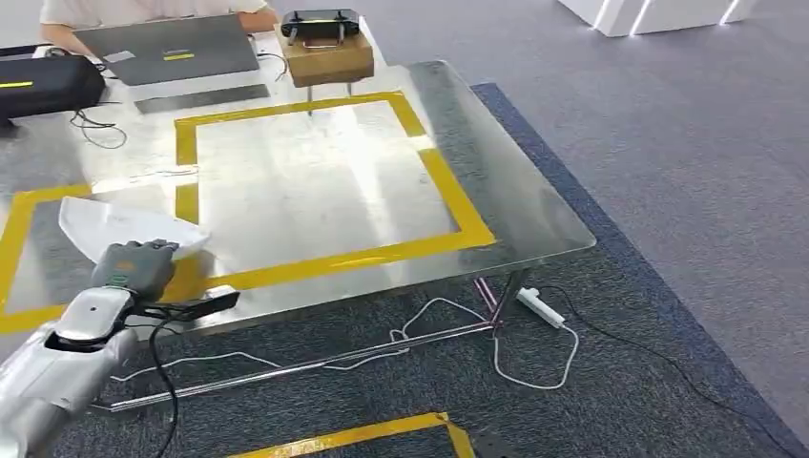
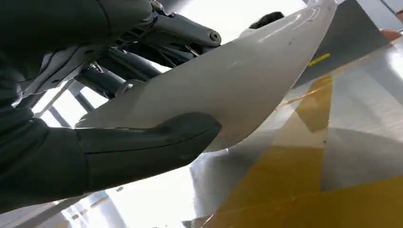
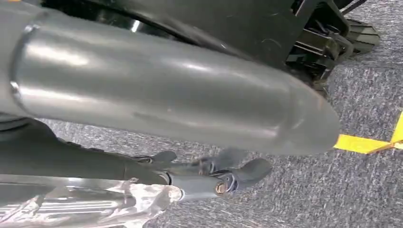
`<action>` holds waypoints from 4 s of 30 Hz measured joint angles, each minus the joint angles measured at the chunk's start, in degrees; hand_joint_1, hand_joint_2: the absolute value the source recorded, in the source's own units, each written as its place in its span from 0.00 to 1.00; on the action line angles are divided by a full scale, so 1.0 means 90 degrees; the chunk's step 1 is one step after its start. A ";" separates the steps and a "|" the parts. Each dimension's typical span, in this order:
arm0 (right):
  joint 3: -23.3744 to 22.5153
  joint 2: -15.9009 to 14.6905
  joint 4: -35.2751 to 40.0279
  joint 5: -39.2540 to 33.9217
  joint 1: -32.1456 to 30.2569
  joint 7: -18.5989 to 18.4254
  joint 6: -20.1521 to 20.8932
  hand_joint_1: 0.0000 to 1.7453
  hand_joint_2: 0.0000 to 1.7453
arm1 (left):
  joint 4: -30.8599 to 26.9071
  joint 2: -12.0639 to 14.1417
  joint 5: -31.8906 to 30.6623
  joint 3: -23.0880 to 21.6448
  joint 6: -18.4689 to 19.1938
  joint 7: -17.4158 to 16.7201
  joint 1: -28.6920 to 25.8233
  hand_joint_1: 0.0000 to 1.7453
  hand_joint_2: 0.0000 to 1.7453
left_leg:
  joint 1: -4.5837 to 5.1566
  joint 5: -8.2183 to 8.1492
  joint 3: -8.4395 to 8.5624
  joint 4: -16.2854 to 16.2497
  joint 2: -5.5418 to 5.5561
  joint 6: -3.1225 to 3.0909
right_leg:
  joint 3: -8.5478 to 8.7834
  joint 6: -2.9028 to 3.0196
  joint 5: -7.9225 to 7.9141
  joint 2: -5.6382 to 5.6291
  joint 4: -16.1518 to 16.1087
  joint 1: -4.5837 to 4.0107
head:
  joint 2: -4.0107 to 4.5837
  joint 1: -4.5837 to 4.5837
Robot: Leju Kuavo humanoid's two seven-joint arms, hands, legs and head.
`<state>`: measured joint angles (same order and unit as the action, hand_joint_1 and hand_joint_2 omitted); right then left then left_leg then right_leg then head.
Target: Take the parts from the cabinet and place them on the table.
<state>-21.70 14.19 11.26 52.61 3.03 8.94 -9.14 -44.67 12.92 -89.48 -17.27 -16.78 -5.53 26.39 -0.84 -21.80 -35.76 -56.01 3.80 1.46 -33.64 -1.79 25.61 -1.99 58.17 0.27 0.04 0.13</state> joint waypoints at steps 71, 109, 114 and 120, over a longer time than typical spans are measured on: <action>0.0036 0.0000 0.0000 0.0007 -0.0027 -0.0150 -0.0291 0.00 0.00 | -0.2674 0.0444 0.3512 0.2727 -0.0425 0.1440 -0.0582 0.00 0.00 | -0.0043 0.0022 0.0041 0.0069 0.0037 -0.0194 | -0.0260 -0.0177 0.0453 0.0129 0.0570 0.0031 | 0.0000 0.0044; 0.0032 -0.0367 -0.0017 -0.0112 -0.0357 0.0207 -0.0070 0.00 0.00 | -0.2553 0.0347 0.2851 0.3883 -0.1120 0.1253 -0.3042 0.00 0.00 | -0.0047 -0.0135 0.0079 -0.0077 0.0297 -0.0106 | 0.0078 -0.0046 0.0234 -0.0206 0.0338 0.0012 | 0.0002 -0.0005; 0.0027 -0.0367 -0.0022 -0.0107 -0.0351 0.0182 -0.0078 0.00 0.00 | -0.2501 0.0219 0.2975 0.4267 -0.1365 0.1552 -0.3280 0.00 0.00 | -0.0079 -0.0013 -0.0017 -0.0018 0.0716 0.0134 | 0.0245 0.0093 0.0253 -0.0220 0.0064 0.0030 | 0.0000 -0.0015; 0.0022 -0.0372 -0.0022 -0.0109 -0.0372 0.0182 -0.0078 0.00 0.00 | -0.2436 0.0102 0.2975 0.4430 -0.1387 0.1598 -0.3305 0.00 0.00 | -0.0017 -0.1000 -0.0972 -0.2071 -0.0361 0.0195 | 0.0249 0.0240 0.0244 0.0416 0.0019 -0.0004 | 0.0000 -0.0112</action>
<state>-21.51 10.84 11.06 51.63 -0.32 10.58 -9.84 -66.60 13.83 -62.71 22.60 -29.27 8.85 -3.35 -1.00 -30.81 -44.50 -74.65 0.55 3.22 -31.40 0.37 27.80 1.76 58.34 0.24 0.05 -0.88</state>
